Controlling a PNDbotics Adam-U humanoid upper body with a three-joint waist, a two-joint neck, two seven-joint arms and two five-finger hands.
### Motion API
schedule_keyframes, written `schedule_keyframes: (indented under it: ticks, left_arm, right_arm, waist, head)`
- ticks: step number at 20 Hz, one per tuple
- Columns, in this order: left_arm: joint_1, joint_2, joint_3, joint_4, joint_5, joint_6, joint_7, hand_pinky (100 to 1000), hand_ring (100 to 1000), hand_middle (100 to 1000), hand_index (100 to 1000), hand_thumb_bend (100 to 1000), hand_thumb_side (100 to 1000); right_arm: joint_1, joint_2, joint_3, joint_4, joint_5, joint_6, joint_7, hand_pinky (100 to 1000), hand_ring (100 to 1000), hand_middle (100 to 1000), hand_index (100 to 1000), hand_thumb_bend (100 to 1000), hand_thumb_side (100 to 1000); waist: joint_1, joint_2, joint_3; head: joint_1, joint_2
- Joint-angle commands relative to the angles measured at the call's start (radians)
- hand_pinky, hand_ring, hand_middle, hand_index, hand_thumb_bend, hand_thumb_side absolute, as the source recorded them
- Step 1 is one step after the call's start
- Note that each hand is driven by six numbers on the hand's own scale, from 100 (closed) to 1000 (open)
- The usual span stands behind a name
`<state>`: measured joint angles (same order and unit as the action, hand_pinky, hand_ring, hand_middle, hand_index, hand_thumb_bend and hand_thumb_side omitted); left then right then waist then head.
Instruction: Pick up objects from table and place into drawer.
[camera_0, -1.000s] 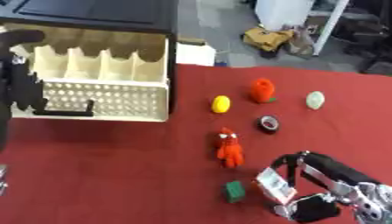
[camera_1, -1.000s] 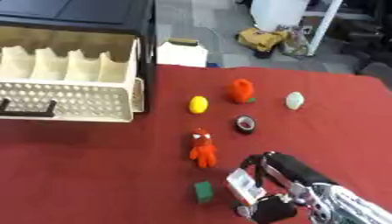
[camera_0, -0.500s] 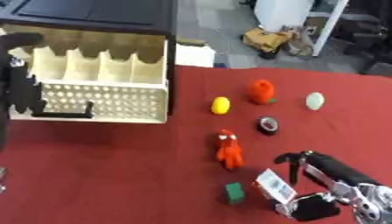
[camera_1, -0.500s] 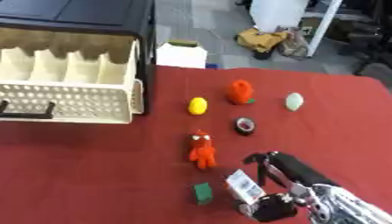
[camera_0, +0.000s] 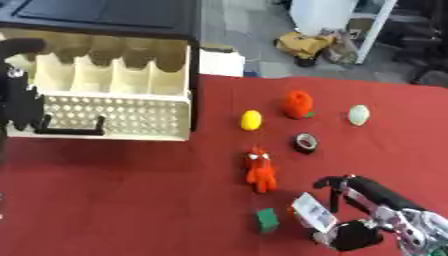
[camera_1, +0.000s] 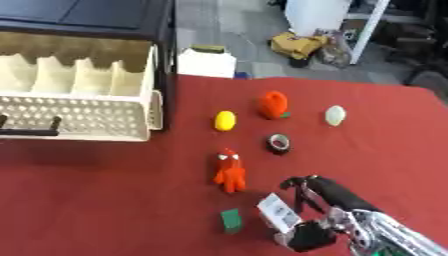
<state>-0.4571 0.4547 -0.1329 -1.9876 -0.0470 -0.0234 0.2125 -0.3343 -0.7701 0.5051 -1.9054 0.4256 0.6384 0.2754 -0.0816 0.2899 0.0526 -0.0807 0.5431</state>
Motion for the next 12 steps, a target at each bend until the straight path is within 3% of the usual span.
schedule_keyframes:
  ticks: [1, 12]
  left_arm:
    - [-0.011, 0.006, 0.003, -0.012, -0.001, -0.005, 0.001, 137, 100, 100, 748, 118, 1000]
    - [-0.01, 0.006, 0.002, -0.012, -0.002, -0.006, 0.0, 137, 100, 100, 748, 118, 1000]
  right_arm:
    - [-0.008, -0.007, -0.013, 0.014, -0.016, 0.007, -0.002, 738, 822, 487, 881, 469, 328]
    - [-0.01, 0.006, -0.009, 0.039, -0.02, 0.0, -0.012, 726, 813, 474, 822, 445, 339]
  waist:
    - [0.006, -0.015, 0.0]
    - [0.006, -0.014, 0.001]
  head:
    - [-0.003, -0.007]
    - [-0.005, -0.004]
